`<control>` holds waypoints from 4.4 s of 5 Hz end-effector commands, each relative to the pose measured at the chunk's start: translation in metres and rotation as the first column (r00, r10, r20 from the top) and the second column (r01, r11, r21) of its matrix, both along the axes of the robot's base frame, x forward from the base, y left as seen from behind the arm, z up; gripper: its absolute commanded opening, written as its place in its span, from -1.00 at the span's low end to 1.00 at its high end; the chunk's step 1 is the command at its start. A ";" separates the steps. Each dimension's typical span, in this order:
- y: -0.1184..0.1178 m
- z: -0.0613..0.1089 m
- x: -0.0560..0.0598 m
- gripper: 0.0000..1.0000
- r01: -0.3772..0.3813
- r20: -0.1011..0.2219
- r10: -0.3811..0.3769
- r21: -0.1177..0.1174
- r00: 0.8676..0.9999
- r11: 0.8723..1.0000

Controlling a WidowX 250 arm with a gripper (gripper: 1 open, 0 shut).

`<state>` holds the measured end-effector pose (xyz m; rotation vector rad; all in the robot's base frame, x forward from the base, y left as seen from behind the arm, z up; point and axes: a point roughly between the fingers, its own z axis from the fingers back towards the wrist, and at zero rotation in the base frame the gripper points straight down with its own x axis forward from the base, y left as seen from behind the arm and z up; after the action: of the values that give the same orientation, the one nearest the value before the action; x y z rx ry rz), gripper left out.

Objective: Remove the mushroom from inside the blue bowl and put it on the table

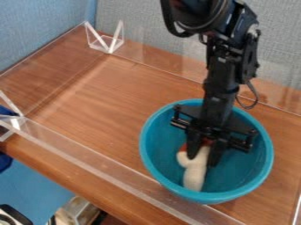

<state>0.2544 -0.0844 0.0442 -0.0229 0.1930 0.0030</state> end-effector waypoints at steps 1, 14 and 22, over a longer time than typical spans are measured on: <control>0.001 0.020 0.006 -1.00 -0.007 0.063 0.008 -0.013 0.998 1.000; -0.004 0.041 -0.004 -1.00 -0.222 0.174 0.221 -0.017 0.960 0.975; 0.008 0.124 0.006 -1.00 -0.446 0.219 0.456 -0.095 0.863 0.890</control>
<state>0.2573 -0.0735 0.1509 -0.0778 -0.0008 0.4724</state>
